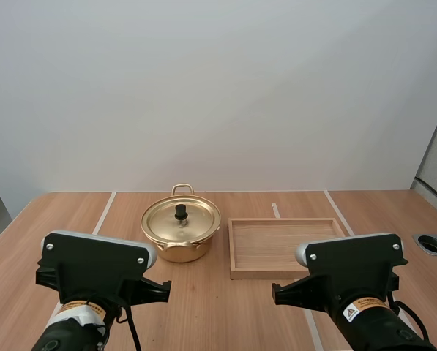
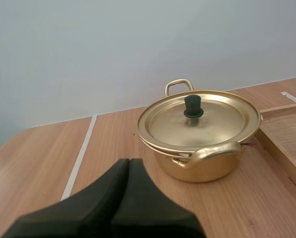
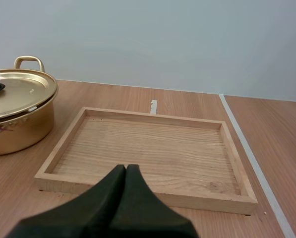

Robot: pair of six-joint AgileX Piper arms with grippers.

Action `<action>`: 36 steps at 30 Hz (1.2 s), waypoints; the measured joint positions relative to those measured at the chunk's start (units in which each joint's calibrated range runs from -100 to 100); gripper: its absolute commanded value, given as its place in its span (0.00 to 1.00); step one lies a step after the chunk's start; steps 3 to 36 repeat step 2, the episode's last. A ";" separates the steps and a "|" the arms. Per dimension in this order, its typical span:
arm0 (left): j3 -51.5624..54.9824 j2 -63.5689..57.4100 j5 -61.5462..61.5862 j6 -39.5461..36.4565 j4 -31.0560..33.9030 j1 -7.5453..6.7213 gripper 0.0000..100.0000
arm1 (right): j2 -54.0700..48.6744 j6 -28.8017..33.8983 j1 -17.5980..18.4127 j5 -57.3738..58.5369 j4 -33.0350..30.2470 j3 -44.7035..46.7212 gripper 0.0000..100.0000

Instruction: Open the pot, put the grape inside, and close it

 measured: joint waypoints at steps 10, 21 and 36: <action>0.00 0.00 0.00 0.00 0.00 0.00 0.00 | 0.00 0.00 0.00 0.00 0.00 0.00 0.00; 0.00 0.00 0.00 0.00 0.00 0.00 0.00 | 0.00 0.00 0.00 0.00 0.00 0.00 0.00; 0.00 0.00 0.00 0.00 0.00 0.00 0.00 | 0.00 0.00 0.00 0.00 0.00 0.00 0.00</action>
